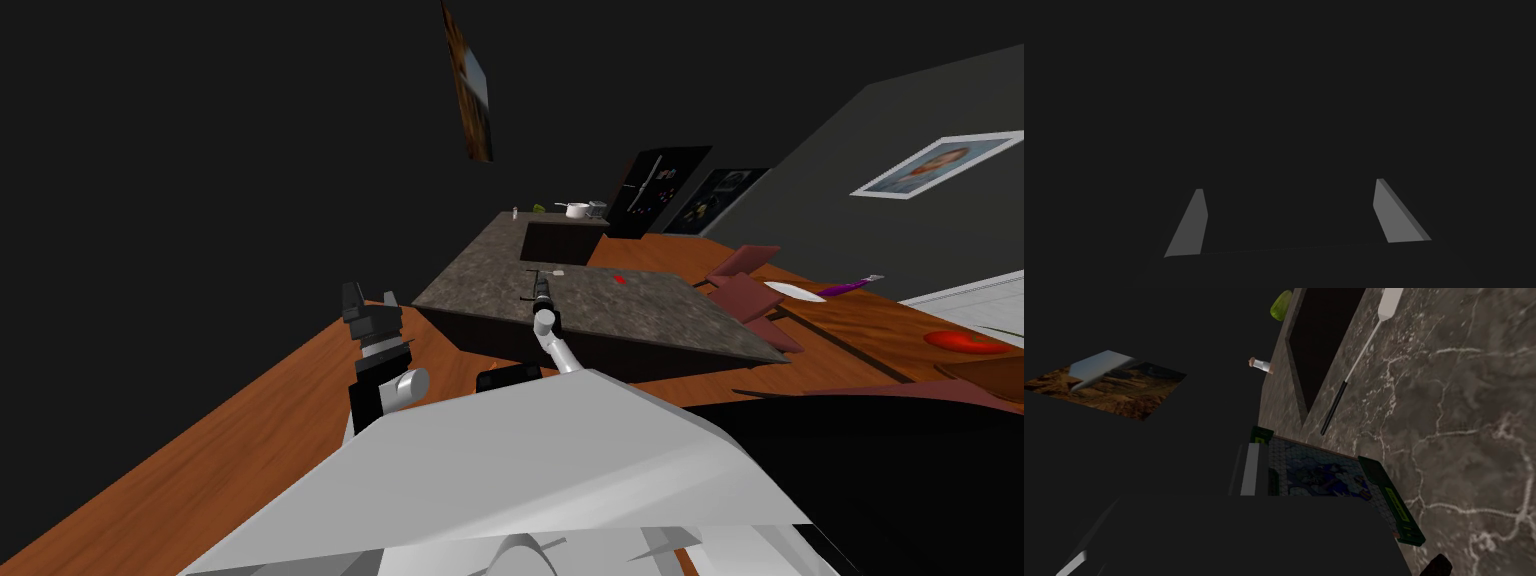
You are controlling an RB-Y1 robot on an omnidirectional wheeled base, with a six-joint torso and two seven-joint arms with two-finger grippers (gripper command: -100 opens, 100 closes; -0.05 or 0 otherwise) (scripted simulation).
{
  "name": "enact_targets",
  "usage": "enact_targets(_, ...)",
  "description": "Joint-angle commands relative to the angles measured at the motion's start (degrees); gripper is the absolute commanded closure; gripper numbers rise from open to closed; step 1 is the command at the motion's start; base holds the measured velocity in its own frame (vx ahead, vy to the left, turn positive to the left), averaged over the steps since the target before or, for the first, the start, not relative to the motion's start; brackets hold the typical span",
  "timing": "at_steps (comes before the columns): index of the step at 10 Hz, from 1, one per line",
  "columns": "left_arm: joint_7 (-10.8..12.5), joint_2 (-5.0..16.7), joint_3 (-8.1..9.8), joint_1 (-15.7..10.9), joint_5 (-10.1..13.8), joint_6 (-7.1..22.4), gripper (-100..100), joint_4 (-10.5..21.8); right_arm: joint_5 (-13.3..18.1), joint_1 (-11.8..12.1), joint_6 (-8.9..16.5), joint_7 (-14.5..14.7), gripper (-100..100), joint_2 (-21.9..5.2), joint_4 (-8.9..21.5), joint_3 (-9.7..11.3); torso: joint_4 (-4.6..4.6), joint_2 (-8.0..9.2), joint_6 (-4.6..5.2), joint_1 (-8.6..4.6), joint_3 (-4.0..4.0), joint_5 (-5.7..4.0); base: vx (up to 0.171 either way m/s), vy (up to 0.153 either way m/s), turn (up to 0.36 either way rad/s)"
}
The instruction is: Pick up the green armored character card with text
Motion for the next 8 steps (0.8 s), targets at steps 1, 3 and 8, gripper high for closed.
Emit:
enact_targets(1,0.0,0.0,0.00,0.0,0.0,0.0,0,0.0,0.0,0.0,0.0,0.0,0,0.0,0.0,0.0,0.00,0.00,0.00,0.00,0.00,0.00,0.000,0.000,0.000)
enact_targets(3,0.0,0.0,0.00,0.0,0.0,0.0,0,0.0,0.2,0.1,-0.1,0.0,-100,-3.5,-0.1,-0.1,0.01,0.05,0.01,-0.04,0.03,0.00,-0.025,-0.004,0.002)
enact_targets(8,0.0,0.0,0.00,0.0,0.0,0.0,0,0.0,0.2,0.6,0.1,-1.1,-100,-5.2,0.1,-0.1,0.10,0.50,0.02,-0.31,0.28,-0.06,-0.056,-0.028,0.018)
